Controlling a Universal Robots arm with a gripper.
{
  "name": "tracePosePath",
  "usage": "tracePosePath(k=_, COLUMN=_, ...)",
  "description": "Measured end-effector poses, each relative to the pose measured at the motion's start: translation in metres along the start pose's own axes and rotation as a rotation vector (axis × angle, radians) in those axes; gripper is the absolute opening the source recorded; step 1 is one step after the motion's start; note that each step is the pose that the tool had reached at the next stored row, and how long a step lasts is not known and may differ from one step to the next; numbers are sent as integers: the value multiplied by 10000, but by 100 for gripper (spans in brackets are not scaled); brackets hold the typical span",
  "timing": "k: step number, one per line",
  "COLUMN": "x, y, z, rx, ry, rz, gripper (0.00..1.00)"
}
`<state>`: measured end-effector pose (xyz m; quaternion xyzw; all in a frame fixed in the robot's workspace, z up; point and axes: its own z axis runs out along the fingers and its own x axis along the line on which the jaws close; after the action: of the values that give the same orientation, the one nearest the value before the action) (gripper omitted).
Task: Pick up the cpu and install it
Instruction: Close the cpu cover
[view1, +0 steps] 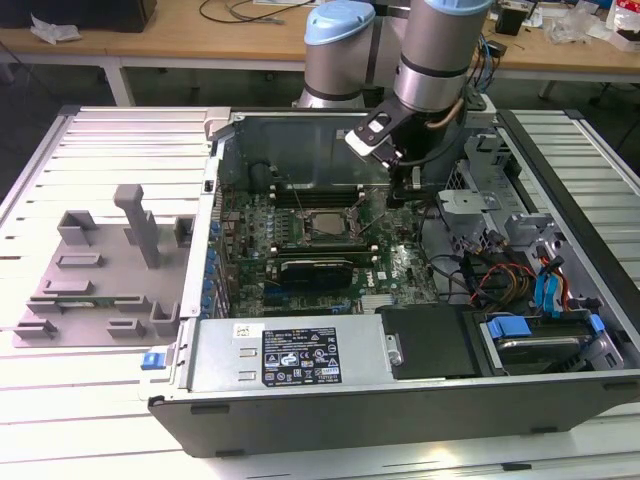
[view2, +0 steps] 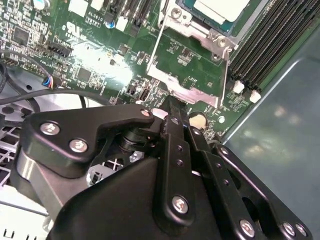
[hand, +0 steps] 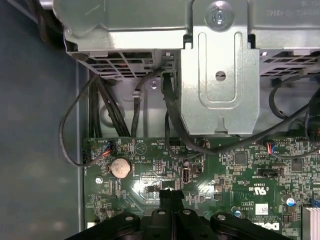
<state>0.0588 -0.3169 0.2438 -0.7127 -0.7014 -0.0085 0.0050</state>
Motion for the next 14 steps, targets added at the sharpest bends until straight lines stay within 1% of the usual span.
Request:
tracePosePath(k=3, x=1, y=-68, z=-2, rx=-45, ry=0, rz=1, gripper=11)
tracePosePath(k=5, x=3, y=-127, z=-8, rx=-105, ry=0, rz=-2, gripper=11)
tracePosePath(k=7, x=4, y=-161, z=-13, rx=-153, ry=1, rz=-1, gripper=11)
tracePosePath(k=9, x=9, y=-217, z=-25, rx=-239, ry=4, rz=-4, gripper=11)
tracePosePath(k=12, x=16, y=-275, z=-39, rx=-331, ry=4, rz=-6, gripper=11)
tracePosePath(k=14, x=30, y=-359, z=-42, rx=-442, ry=5, rz=-8, gripper=11)
